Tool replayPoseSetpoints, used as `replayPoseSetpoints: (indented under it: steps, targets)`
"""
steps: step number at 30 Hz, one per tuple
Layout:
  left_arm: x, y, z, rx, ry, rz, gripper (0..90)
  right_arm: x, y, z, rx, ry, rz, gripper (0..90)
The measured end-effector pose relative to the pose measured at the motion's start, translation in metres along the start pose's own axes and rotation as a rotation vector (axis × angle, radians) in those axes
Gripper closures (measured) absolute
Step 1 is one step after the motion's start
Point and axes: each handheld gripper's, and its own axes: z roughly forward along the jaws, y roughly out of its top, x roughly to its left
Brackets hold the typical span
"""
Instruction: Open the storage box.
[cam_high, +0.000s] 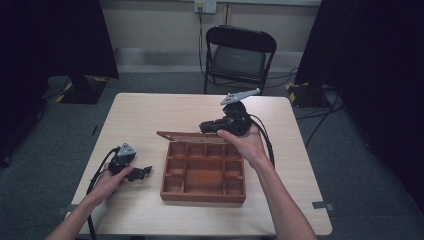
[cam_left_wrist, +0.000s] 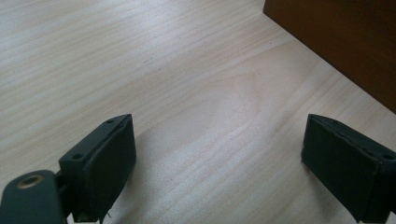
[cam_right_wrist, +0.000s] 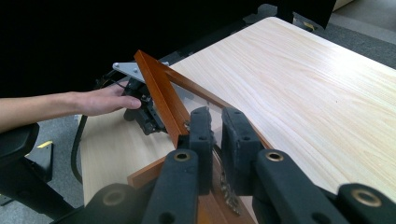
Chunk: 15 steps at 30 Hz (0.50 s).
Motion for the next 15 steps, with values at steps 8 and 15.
replayPoseSetpoints:
  steps: [8,15]
  targets:
    - [0.0001,0.0,0.0,-0.001,0.0,0.001,9.4,0.0,0.0001,0.0,0.0,0.0,0.0,83.2]
    - [0.0,0.0,0.0,0.0,0.0,0.0,9.4,-0.0005,-0.0002,0.0,-0.003,0.003,0.002,83.2]
